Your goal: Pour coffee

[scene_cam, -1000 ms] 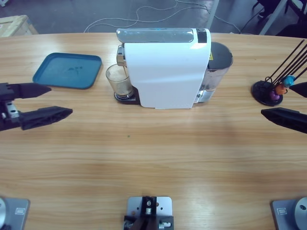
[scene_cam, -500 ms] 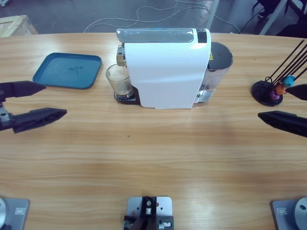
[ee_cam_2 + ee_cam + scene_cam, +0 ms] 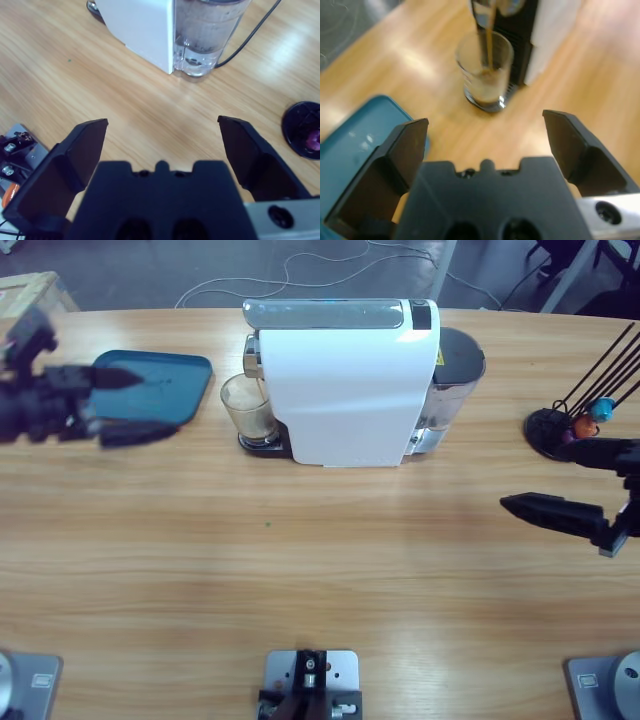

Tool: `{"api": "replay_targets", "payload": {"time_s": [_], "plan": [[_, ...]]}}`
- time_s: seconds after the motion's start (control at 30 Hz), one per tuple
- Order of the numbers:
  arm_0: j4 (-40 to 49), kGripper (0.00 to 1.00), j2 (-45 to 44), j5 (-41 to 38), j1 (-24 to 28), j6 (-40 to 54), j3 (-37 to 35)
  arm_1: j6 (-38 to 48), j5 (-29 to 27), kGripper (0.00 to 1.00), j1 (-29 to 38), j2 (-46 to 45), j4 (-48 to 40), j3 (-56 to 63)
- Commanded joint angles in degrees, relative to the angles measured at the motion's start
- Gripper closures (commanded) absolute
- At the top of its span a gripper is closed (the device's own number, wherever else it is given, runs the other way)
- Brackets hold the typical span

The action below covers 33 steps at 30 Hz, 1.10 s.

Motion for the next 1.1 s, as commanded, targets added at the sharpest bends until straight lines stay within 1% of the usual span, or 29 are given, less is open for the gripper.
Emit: {"api": "replay_targets", "payload": {"time_s": [0.03, 0.3, 0.47, 0.67, 1.0, 1.1], "plan": [[-13.9, 0.000, 15.6, -11.1, 0.7, -0.1, -2.3, -0.3, 1.7, 0.009, 0.6, 4.5, 0.3, 1.4], [-20.9, 0.000, 22.5, -14.6, 0.7, 0.0, -1.9, -0.3, 2.6, 0.009, 0.6, 7.3, 0.5, 0.9], [-26.3, 0.000, 27.3, -19.0, -0.3, -0.5, -2.8, -0.3, 3.0, 0.009, 0.6, 7.6, 0.8, 0.7], [-28.3, 0.000, 28.8, -18.7, -0.3, -0.4, -2.8, -0.3, 3.7, 0.009, 0.6, 7.7, 1.3, 0.5], [-32.6, 0.000, 28.2, -18.6, 0.3, -1.8, -2.7, -0.3, 4.2, 0.009, 0.6, 8.6, 1.3, 0.4], [-33.1, 0.000, 30.2, -18.2, 0.7, -1.8, -2.9, -0.3, 4.2, 0.009, 0.6, 8.4, 1.3, 0.4]]}}
